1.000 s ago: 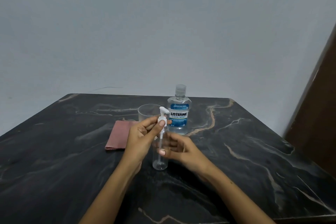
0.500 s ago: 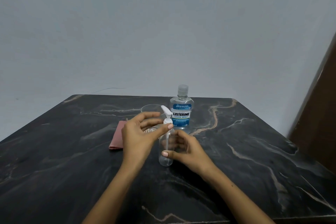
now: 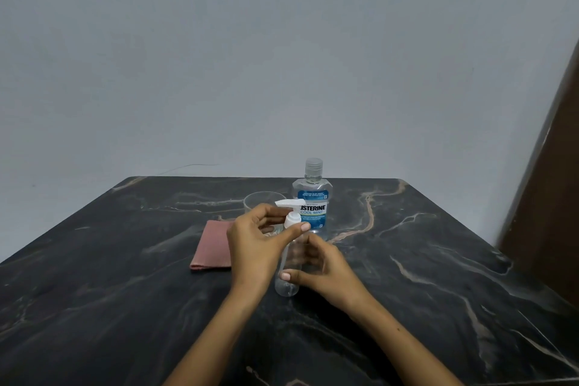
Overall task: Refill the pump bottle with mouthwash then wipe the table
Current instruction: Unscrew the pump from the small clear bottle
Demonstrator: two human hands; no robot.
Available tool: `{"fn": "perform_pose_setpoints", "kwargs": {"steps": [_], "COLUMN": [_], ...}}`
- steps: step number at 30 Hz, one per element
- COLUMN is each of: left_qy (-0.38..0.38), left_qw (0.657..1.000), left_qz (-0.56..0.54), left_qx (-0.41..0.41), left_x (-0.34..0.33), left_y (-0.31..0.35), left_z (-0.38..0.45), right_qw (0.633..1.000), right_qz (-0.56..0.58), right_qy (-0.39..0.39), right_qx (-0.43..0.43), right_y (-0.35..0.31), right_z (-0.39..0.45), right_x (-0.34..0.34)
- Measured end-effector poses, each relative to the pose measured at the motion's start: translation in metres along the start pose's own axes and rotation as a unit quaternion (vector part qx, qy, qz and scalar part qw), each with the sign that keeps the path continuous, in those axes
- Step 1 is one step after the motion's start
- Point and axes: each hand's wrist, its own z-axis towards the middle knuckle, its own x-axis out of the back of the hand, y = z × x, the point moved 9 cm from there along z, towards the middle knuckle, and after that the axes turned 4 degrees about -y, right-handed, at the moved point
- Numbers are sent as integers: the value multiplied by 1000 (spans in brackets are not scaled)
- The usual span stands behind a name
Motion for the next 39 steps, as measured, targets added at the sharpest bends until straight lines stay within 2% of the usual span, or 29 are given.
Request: {"fn": "perform_pose_setpoints", "kwargs": {"steps": [4,20,26,30,34,39], "left_qy": [34,32,36,39,7,-14], "left_qw": [999,992,989,987,987,987], "left_qz": [-24,-68,-99,-128,-136,-145], "left_qx": [-6,-99,-104,-95,-87,-62], "left_x": [6,3,10,12,4,-14], "left_y": [14,102,98,87,80,65], "left_z": [4,24,13,3,-11,-26], "right_qw": [1000,999,999,996,994,990], "right_qz": [-21,-32,-33,-78,-102,-16], "right_qy": [7,27,8,10,26,92], "right_qx": [1,-7,-24,-36,17,106], "right_y": [-1,2,0,-18,-58,-92], "right_z": [-1,-3,-6,-11,-24,-52], "right_x": [1,3,5,23,44,42]}}
